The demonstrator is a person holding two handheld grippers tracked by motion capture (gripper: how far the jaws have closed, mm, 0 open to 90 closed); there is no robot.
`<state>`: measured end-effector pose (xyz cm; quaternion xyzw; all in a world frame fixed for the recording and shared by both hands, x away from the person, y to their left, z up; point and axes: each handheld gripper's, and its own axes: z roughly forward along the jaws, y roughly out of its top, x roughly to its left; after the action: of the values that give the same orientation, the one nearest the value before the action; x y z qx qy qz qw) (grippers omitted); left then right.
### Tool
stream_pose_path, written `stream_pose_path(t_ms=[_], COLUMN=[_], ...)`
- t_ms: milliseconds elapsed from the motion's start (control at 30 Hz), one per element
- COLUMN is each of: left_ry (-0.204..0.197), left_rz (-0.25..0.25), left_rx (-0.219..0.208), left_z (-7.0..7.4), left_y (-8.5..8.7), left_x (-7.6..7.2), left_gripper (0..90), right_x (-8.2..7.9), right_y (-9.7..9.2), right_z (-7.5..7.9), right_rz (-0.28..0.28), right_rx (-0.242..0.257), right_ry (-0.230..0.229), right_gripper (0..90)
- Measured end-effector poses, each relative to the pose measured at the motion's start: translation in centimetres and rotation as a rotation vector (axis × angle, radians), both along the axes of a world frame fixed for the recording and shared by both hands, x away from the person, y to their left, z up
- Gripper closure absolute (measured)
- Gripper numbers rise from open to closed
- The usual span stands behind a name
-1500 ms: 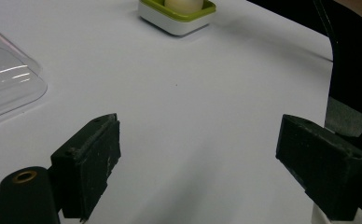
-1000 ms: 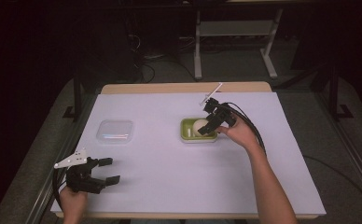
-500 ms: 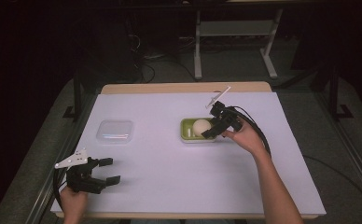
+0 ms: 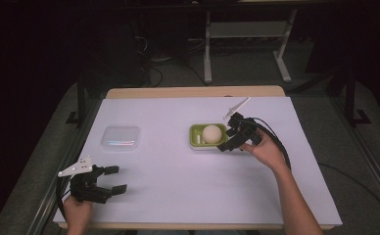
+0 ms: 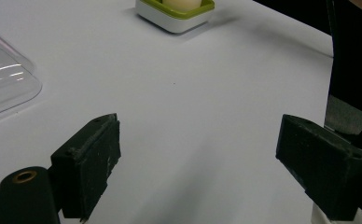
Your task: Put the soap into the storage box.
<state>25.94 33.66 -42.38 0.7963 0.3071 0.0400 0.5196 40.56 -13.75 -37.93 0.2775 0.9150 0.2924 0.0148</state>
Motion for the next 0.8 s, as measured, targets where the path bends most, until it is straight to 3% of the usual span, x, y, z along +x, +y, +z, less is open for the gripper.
stream_pose_path(t_ms=[133,400,467,700,800], left_ry=[-0.001,0.001,0.001,0.001,0.001], left_rz=[-0.002,-0.004,-0.001,0.001,-0.004], left_rx=[0.002,0.004,0.002,-0.002,0.004], left_z=[0.0,0.0,0.0,0.0,0.0], left_y=[0.0,-0.1,-0.1,0.0,-0.1], left_x=[0.0,0.0,0.0,-0.1,-0.1], left_gripper=[13.1,13.2,13.2,13.2,13.2], right_x=[-0.6,-1.5,-1.9,-3.1,-3.6], right_y=[-0.4,-1.2,-1.5,-2.0,-2.4], right_z=[0.0,0.2,0.2,0.1,0.1], right_rz=[0.002,-0.006,-0.007,-0.011,-0.010], right_rx=[0.010,0.016,0.038,0.037,0.043], right_ry=[-0.019,-0.011,-0.027,-0.012,-0.038], right_gripper=[24.9,24.3,24.5,24.2,24.5])
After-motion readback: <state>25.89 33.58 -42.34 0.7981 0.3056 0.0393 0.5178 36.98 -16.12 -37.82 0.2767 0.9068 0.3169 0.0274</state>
